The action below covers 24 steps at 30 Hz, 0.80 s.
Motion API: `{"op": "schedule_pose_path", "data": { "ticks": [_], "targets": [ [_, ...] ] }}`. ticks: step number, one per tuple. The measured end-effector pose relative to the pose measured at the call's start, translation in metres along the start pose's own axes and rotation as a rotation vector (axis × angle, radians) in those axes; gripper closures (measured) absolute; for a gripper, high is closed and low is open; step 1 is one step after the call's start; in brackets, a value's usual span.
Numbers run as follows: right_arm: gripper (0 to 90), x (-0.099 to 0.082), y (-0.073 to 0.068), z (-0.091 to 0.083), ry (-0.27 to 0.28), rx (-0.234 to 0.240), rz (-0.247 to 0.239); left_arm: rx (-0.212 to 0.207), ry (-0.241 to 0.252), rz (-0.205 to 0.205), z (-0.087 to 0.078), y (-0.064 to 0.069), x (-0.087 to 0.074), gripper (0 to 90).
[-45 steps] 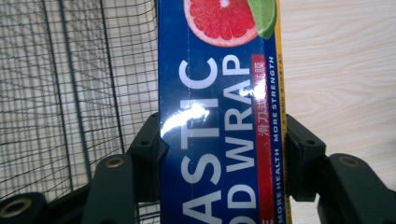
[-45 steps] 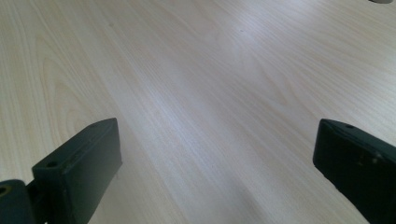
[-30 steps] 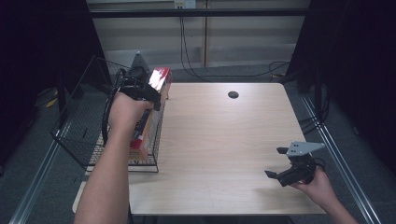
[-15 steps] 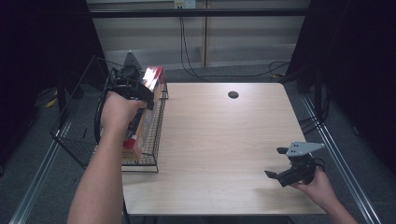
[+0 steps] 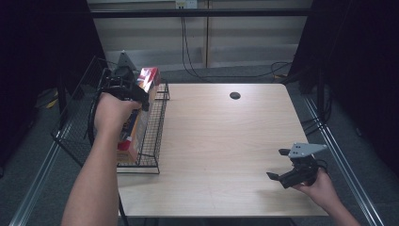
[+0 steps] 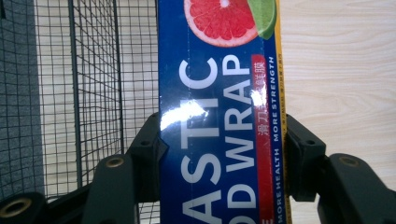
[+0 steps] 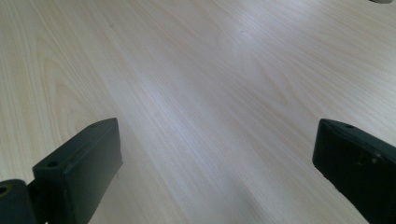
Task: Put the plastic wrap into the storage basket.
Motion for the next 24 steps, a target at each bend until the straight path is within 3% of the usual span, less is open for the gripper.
{"op": "schedule_pose_path", "data": {
  "ticks": [24],
  "targets": [
    [1.7, 0.0, 0.0, 0.0, 0.0, 0.004, 0.001, 0.018, 0.017, -0.057, -0.011, -0.02, -0.003, 43.7]
  ]
}}
Point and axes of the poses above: each handheld gripper's, and its own axes: z roughly forward along the jaws, x roughly out of its top, y roughly to its right, the point moved 2 cm from there along z, roughly forward along the jaws, and after that the axes turned 4 degrees about -x, right-handed, at the moved point
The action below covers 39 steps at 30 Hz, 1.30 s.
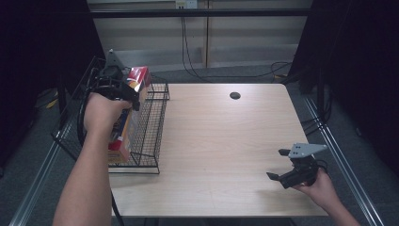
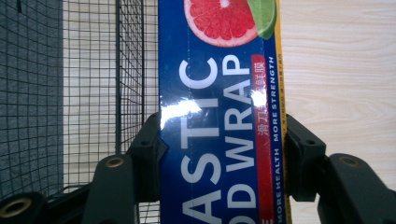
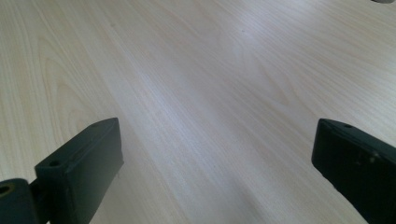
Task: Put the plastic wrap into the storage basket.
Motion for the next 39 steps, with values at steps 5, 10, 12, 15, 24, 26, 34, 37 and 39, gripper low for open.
{"op": "schedule_pose_path", "data": {
  "ticks": [5, 10, 12, 15, 24, 26, 34, 37, 39],
  "targets": [
    [1.8, 0.0, 0.0, 0.0, -0.001, 0.001, -0.002, 0.007, 0.002, -0.006, -0.004, -0.004, 0.0, 43.7],
    [1.8, 0.0, 0.0, 0.0, -0.001, 0.002, 0.0, 0.01, 0.009, -0.015, -0.007, -0.008, -0.001, 43.6],
    [1.8, 0.0, 0.0, 0.0, -0.001, 0.001, -0.001, 0.016, 0.009, -0.009, -0.007, -0.009, -0.001, 43.7],
    [1.8, 0.0, 0.0, 0.001, -0.002, 0.001, -0.003, 0.014, 0.01, -0.011, -0.007, -0.011, -0.001, 43.6],
    [1.8, 0.0, 0.0, 0.001, -0.003, 0.003, -0.001, 0.026, 0.012, -0.027, -0.01, -0.019, -0.003, 43.7],
    [1.8, 0.0, 0.0, 0.001, -0.004, -0.002, -0.004, 0.023, 0.011, -0.032, -0.011, -0.022, -0.004, 43.7],
    [1.8, 0.0, 0.0, 0.001, -0.005, 0.003, 0.001, 0.024, 0.013, -0.049, -0.011, -0.031, -0.006, 43.6],
    [1.8, 0.0, 0.0, 0.001, -0.005, -0.002, -0.003, 0.028, 0.015, -0.052, -0.013, -0.033, -0.006, 43.6],
    [1.8, 0.0, 0.0, 0.001, -0.004, -0.003, -0.002, 0.035, 0.012, -0.05, -0.014, -0.036, -0.007, 43.6]
  ]
}}
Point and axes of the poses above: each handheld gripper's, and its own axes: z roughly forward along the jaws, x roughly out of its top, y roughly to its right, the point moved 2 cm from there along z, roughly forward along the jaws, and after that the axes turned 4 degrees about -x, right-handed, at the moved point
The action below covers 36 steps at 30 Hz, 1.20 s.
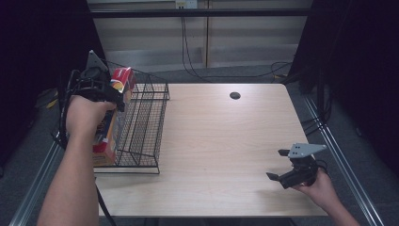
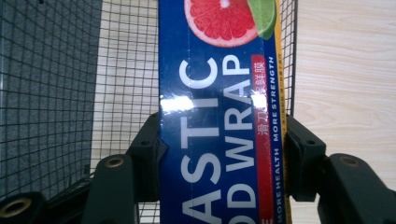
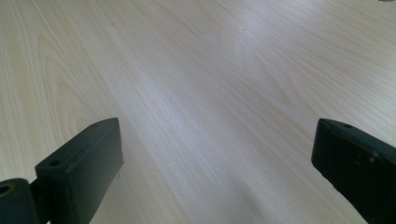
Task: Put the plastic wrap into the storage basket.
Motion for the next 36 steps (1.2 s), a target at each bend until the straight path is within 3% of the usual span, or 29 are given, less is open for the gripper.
{"op": "schedule_pose_path", "data": {
  "ticks": [12, 21, 35, 36],
  "targets": [
    [1.8, 0.0, 0.0, 0.0, 0.0, 0.002, 0.002, 0.01, 0.023, -0.021, -0.008, -0.008, 0.0, 43.6],
    [1.8, 0.0, 0.0, 0.001, 0.0, 0.003, -0.001, 0.014, 0.015, -0.017, -0.003, -0.013, 0.001, 43.6],
    [1.8, 0.0, -0.001, 0.001, -0.002, 0.004, 0.0, 0.03, 0.011, -0.051, 0.0, -0.026, 0.0, 43.5],
    [1.8, 0.0, -0.001, 0.001, -0.002, 0.005, 0.0, 0.061, 0.001, -0.005, -0.001, -0.03, 0.001, 43.6]
  ]
}}
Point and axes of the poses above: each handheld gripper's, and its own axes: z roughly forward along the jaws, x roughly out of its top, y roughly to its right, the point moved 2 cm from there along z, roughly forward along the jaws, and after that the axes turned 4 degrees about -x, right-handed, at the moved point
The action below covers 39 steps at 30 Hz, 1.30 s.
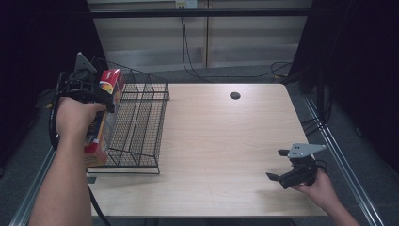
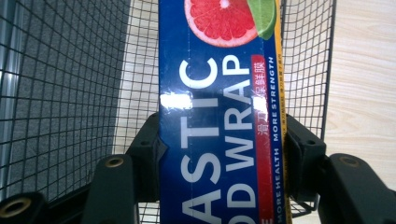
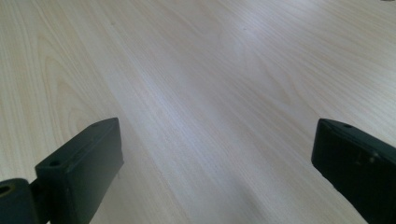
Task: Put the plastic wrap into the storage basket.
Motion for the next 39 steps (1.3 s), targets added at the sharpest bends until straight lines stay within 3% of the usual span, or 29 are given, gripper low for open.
{"op": "schedule_pose_path", "data": {
  "ticks": [2, 39],
  "targets": [
    [1.8, 0.0, 0.0, 0.0, -0.003, 0.003, 0.001, -0.023, 0.002, -0.044, 0.003, 0.001, -0.001, 43.6],
    [1.8, -0.001, 0.0, 0.002, -0.011, 0.005, 0.003, 0.025, -0.034, -0.068, 0.023, -0.008, -0.002, 42.8]
  ]
}}
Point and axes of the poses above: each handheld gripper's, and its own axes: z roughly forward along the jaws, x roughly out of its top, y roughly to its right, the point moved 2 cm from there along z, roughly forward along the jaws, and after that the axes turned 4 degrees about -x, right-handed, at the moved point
